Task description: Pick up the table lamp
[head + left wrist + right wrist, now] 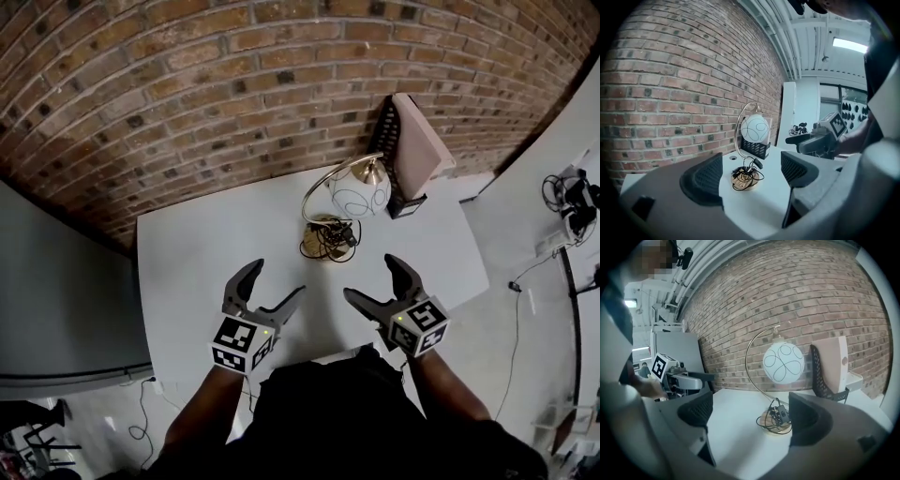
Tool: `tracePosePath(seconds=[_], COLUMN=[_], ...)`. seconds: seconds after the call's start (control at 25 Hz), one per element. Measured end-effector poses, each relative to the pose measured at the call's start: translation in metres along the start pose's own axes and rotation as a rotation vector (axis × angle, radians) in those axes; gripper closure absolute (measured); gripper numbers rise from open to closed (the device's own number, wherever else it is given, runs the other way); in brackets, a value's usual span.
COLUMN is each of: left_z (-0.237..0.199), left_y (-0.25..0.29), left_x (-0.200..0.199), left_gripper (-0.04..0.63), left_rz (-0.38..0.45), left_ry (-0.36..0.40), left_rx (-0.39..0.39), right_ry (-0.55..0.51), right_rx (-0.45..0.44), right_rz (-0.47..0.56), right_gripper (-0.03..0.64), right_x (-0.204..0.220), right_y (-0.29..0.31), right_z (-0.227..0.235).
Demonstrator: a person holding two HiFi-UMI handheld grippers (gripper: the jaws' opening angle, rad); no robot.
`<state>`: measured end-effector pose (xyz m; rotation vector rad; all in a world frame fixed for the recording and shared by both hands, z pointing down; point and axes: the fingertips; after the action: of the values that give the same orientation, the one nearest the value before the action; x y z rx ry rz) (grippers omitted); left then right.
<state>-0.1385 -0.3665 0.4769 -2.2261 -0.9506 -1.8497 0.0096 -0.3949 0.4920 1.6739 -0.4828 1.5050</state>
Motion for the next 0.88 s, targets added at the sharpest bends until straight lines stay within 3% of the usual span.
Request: tracePosePath(seconds=[0.2, 0.36, 0.68, 0.88], left_z=[0.004, 0.014, 0.013, 0.010], left_y=[0.012, 0.024, 0.043, 0.052], left_x=[-0.001, -0.004, -0.015, -0.023], left_gripper=[0.207, 0.207, 0.207, 0.209], left_rz=[0.023, 0.033, 0.042, 0.040], left_ry=[-0.050, -0.040, -0.066, -0.034], left_rx=[-0.078, -0.133, -0.207, -0.221], right_ry=[-0.034, -0.034, -0.019, -0.019], right_rx=[-0.077, -0.114, -0.110, -0.099], right_rz=[-0.009, -0.022, 0.002, 0.009], right_gripper=[0.104, 0.112, 0.160, 0.189], right_x=[-0.002, -0.004, 0.003, 0.011], right_y=[0.007, 0.004, -0.001, 0.004], right_z=[0.018, 0.037, 0.078, 0.091])
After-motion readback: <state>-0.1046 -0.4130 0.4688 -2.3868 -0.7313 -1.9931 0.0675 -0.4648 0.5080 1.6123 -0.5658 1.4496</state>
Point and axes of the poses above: the fingertips, and each gripper's own axes: y forward along the fingers, z to its right, x out of its underside, and after that the axes turned 9 degrees about -y, right-handed
